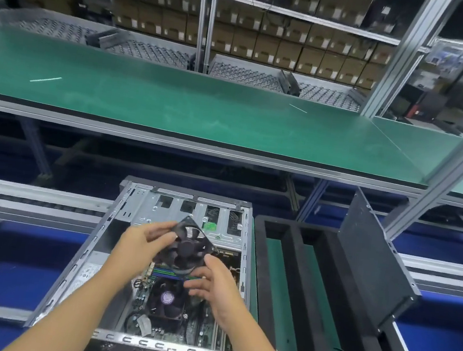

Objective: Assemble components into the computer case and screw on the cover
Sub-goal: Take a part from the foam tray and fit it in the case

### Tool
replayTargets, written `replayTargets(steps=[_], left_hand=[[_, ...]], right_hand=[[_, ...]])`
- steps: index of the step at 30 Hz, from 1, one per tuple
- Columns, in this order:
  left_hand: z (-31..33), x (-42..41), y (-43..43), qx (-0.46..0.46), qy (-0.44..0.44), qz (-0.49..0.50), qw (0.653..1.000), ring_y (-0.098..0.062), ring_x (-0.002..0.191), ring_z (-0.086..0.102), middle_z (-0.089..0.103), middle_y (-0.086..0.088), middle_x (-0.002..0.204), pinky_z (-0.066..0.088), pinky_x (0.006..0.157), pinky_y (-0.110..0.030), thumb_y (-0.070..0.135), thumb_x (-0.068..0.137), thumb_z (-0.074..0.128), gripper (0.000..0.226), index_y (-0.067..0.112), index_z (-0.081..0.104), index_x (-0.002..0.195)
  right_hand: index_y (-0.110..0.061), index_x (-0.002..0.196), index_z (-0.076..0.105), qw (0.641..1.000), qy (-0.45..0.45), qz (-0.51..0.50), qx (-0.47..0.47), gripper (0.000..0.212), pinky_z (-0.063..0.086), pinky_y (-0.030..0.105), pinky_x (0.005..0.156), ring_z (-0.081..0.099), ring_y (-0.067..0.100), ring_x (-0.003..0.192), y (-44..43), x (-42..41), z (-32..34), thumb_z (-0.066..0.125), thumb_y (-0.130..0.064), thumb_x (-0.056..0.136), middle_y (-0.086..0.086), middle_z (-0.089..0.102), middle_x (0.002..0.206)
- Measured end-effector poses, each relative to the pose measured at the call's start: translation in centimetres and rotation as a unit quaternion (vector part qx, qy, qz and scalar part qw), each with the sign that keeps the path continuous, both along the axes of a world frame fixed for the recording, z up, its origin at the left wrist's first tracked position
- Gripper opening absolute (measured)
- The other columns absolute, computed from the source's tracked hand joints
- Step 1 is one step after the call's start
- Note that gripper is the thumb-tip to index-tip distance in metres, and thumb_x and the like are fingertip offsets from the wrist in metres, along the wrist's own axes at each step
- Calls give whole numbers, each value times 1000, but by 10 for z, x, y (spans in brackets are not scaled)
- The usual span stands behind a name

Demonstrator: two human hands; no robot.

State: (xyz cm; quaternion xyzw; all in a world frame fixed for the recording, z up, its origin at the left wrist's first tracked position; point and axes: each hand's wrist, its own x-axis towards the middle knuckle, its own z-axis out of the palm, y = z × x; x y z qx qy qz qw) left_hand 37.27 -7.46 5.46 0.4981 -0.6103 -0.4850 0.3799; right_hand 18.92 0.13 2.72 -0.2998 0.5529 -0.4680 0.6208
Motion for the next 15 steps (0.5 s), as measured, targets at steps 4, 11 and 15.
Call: replayTargets(steps=[4, 11, 15], left_hand=[[-3, 9, -4, 67, 16, 59, 996, -14, 88, 74, 77, 6, 93, 61, 80, -41, 21, 92, 68, 18, 24, 76, 108], [0, 17, -4, 63, -17, 11, 998, -14, 93, 73, 77, 7, 97, 59, 86, -41, 16, 92, 69, 20, 26, 76, 108], [9, 29, -8, -20, -207, -105, 972, 7, 103, 62, 69, 25, 107, 48, 96, -22, 20, 90, 70, 33, 33, 70, 120]], right_hand=[[-13, 128, 57, 997, 65, 36, -21, 29, 56, 27, 66, 68, 17, 73, 4, 2, -2, 51, -33, 107, 5, 74, 85], [-11, 102, 66, 987, 152, 49, -6, 27, 49, 25, 46, 60, 15, 52, 5, 4, -6, 46, -28, 109, 4, 71, 68], [-16, 79, 64, 938, 337, 68, -54, 39, 46, 27, 47, 52, 6, 44, 12, 9, -11, 47, -40, 105, 1, 66, 59]])
